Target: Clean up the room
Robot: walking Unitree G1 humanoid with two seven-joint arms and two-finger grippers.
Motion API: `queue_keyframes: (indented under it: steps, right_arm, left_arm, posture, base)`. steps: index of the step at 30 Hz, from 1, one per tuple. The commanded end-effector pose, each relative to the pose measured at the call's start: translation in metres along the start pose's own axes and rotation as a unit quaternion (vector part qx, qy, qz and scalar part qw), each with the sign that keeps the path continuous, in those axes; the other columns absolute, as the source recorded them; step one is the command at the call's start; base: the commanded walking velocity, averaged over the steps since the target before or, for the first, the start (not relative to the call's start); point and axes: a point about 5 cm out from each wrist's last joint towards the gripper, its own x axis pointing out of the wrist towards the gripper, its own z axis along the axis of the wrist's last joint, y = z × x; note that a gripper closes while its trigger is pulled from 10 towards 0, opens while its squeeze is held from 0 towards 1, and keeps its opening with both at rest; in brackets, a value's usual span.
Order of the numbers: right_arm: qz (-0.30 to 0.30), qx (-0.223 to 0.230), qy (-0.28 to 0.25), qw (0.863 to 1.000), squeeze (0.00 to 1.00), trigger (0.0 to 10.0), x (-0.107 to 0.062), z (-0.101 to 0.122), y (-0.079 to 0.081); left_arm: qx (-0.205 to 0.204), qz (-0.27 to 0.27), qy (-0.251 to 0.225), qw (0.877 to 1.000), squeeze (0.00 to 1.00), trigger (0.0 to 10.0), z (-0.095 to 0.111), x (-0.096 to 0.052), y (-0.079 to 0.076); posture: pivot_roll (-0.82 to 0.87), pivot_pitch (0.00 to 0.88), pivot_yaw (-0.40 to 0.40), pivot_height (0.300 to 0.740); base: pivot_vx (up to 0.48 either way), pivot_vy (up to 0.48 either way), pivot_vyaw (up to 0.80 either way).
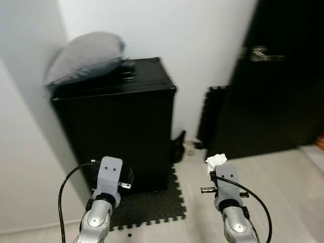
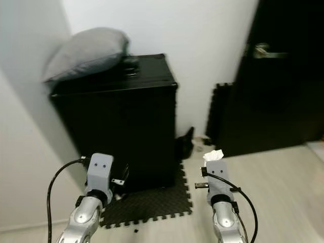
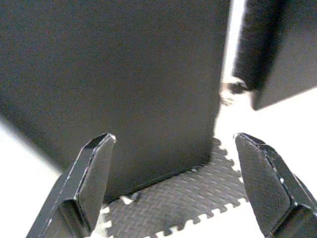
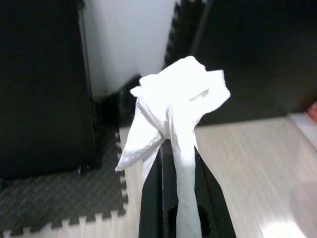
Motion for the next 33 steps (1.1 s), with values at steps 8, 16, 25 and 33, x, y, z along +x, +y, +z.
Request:
queue_keyframes:
  steps: [8,16,25,33]
  right_arm:
    - [-0.005,-0.004,0.014,1.000,0.00,10.0,-0.0016,-0.0054,-0.0021]
    - [-0.005,-0.009,0.016,1.000,0.00,10.0,-0.0006,-0.0059,-0.0028]
    - [-0.006,-0.011,0.018,1.000,0.00,10.0,-0.0013,-0.0065,-0.0025]
    - [-0.010,-0.014,0.023,1.000,0.00,10.0,-0.0016,-0.0087,-0.0043]
  left_arm:
    - [0.001,-0.002,0.013,1.000,0.00,10.0,-0.0070,-0.0046,-0.0003]
    - [0.002,-0.003,0.014,1.000,0.00,10.0,-0.0072,-0.0046,-0.0014]
    - [0.002,-0.001,0.017,1.000,0.00,10.0,-0.0082,-0.0053,-0.0003]
    - [-0.007,-0.008,0.026,1.000,0.00,10.0,-0.0100,-0.0052,-0.0027]
  posture:
    - [-0.05,0.132,0.025,0.726]
    - [-0.05,0.121,0.022,0.726]
    - [-0.05,0.118,0.019,0.726]
    - [-0.05,0.121,0.020,0.726]
  base:
    - [0.000,0.000,-0.80]
    - [0.000,0.000,-0.80]
    - [0.000,0.000,-0.80]
    - [0.000,0.000,-0.80]
